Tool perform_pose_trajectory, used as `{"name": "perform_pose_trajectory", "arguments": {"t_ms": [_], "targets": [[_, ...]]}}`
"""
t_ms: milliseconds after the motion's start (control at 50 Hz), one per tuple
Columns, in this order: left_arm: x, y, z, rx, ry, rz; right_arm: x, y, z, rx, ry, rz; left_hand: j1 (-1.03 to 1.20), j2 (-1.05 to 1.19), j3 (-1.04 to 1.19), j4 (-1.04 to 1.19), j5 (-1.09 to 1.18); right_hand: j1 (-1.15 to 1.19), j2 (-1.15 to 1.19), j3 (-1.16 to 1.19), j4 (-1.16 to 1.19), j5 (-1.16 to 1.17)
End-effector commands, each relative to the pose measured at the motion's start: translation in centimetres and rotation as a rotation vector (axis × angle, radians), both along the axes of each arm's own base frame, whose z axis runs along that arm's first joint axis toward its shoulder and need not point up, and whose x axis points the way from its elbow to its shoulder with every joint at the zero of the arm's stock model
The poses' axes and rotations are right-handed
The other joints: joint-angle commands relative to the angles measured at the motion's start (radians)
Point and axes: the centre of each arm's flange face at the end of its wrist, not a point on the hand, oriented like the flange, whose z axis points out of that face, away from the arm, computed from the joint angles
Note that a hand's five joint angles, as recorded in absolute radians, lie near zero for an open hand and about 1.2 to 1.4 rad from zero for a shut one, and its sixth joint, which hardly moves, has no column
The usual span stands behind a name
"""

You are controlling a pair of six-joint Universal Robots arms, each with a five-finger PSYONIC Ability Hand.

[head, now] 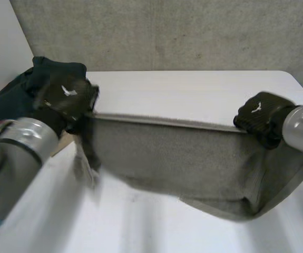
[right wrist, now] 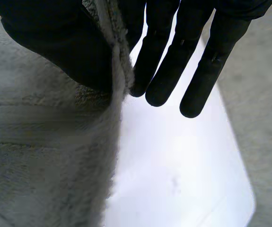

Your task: Fold the laundry.

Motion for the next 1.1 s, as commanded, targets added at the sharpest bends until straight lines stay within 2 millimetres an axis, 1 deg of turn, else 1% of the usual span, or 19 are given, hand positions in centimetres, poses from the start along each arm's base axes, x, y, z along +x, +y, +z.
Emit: {"name": "perform_pose_trajectory", "arguments": {"t_ms": [20, 80, 100, 160, 180, 240, 260, 320, 440, 520, 700, 760, 780, 840, 960, 980, 1000, 1060, 1100], "targets": [[-3.4, -8.3, -5.4, 0.011, -0.078, 0.030, 1.6, -6.6, -2.9, -0.099, -0.049, -0.118, 0.238, 0.199, 0.203, 0.197, 0.255, 0.289, 0.226, 0.194, 0.196, 0.187], [-4.3, -11.5, -3.8, -0.087, -0.049, 0.066, 2.1, -9.1, -1.8, -0.231, -0.096, -0.154, 0.238, 0.199, 0.203, 0.197, 0.255, 0.289, 0.226, 0.194, 0.196, 0.187], [-5.0, -13.3, -1.8, -0.183, -0.033, 0.083, 2.5, -10.6, -0.4, -0.340, -0.140, -0.168, 0.238, 0.199, 0.203, 0.197, 0.255, 0.289, 0.226, 0.194, 0.196, 0.187], [-5.7, -15.3, 2.0, -0.356, 0.011, 0.108, 3.1, -12.7, 2.5, -0.531, -0.225, -0.183, 0.238, 0.199, 0.203, 0.197, 0.255, 0.289, 0.226, 0.194, 0.196, 0.187], [-6.2, -15.9, 4.9, -0.492, 0.051, 0.118, 3.3, -13.6, 4.7, -0.665, -0.295, -0.184, 0.238, 0.199, 0.203, 0.197, 0.255, 0.289, 0.226, 0.194, 0.196, 0.187], [-6.1, -16.3, 8.8, -0.672, 0.142, 0.147, 3.5, -14.2, 8.0, -0.854, -0.383, -0.185, 0.238, 0.199, 0.203, 0.197, 0.255, 0.289, 0.226, 0.194, 0.196, 0.187], [-6.2, -15.8, 10.8, -0.762, 0.192, 0.147, 3.3, -13.9, 10.5, -0.966, -0.432, -0.187, 0.238, 0.199, 0.203, 0.197, 0.255, 0.289, 0.226, 0.194, 0.196, 0.187], [-5.7, -14.4, 13.0, -0.822, 0.229, 0.150, 3.0, -12.9, 12.0, -1.010, -0.453, -0.180, 0.238, 0.199, 0.203, 0.197, 0.255, 0.289, 0.226, 0.194, 0.196, 0.187], [-4.4, -11.7, 10.9, -0.693, 0.178, 0.127, 3.0, -10.9, 10.4, -0.885, -0.416, -0.163, 0.238, 0.199, 0.203, 0.197, 0.255, 0.289, 0.226, 0.194, 0.196, 0.187], [-3.6, -9.8, 7.7, -0.572, 0.137, 0.095, 2.8, -9.9, 7.3, -0.752, -0.361, -0.163, 0.238, 0.199, 0.203, 0.197, 0.255, 0.289, 0.226, 0.194, 0.196, 0.187], [-2.0, -6.0, -3.2, -0.204, -0.034, 0.039, 1.5, -7.0, -2.1, -0.363, -0.247, -0.200, 0.238, 0.199, 0.203, 0.197, 0.255, 0.289, 0.226, 0.194, 0.196, 0.187], [-1.7, -5.1, -6.1, -0.119, -0.073, 0.027, 1.1, -5.6, -4.9, -0.240, -0.258, -0.212, 0.238, 0.199, 0.203, 0.197, 0.255, 0.289, 0.226, 0.194, 0.196, 0.187], [-1.5, -4.8, -8.1, -0.065, -0.097, 0.024, 1.0, -5.2, -5.5, -0.211, -0.261, -0.212, 0.238, 0.199, 0.203, 0.197, 0.255, 0.289, 0.226, 0.194, 0.196, 0.187], [-1.5, -4.0, -11.2, 0.022, -0.136, 0.011, 0.9, -3.8, -7.8, -0.116, -0.265, -0.185, 0.238, 0.199, 0.203, 0.197, 0.255, 0.289, 0.226, 0.194, 0.196, 0.187], [-1.3, -3.1, -13.2, 0.091, -0.172, 0.000, -0.5, -3.5, -9.4, -0.044, -0.266, -0.210, 0.238, 0.199, 0.203, 0.197, 0.255, 0.289, 0.226, 0.194, 0.196, 0.187], [-1.2, -3.0, -13.1, 0.093, -0.171, 0.001, -0.8, -3.6, -9.6, -0.040, -0.266, -0.219, 0.076, 0.037, 0.041, 0.034, 0.092, 0.289, 0.226, 0.194, 0.196, 0.187], [-1.1, -2.9, -13.0, 0.096, -0.170, 0.002, -1.2, -3.8, -9.7, -0.036, -0.263, -0.233, -0.225, -0.264, -0.260, -0.267, -0.209, 0.289, 0.226, 0.194, 0.196, 0.187], [-1.0, -2.7, -11.9, 0.072, -0.151, -0.005, -1.7, -4.0, -9.9, -0.033, -0.261, -0.251, -0.483, -0.522, -0.518, -0.524, -0.466, 0.289, 0.226, 0.194, 0.196, 0.187], [-0.8, -2.5, -10.1, 0.038, -0.118, -0.016, -2.5, -4.4, -10.0, -0.031, -0.261, -0.275, -0.791, -0.830, -0.826, -0.832, -0.774, 0.289, 0.226, 0.194, 0.196, 0.187]]}}
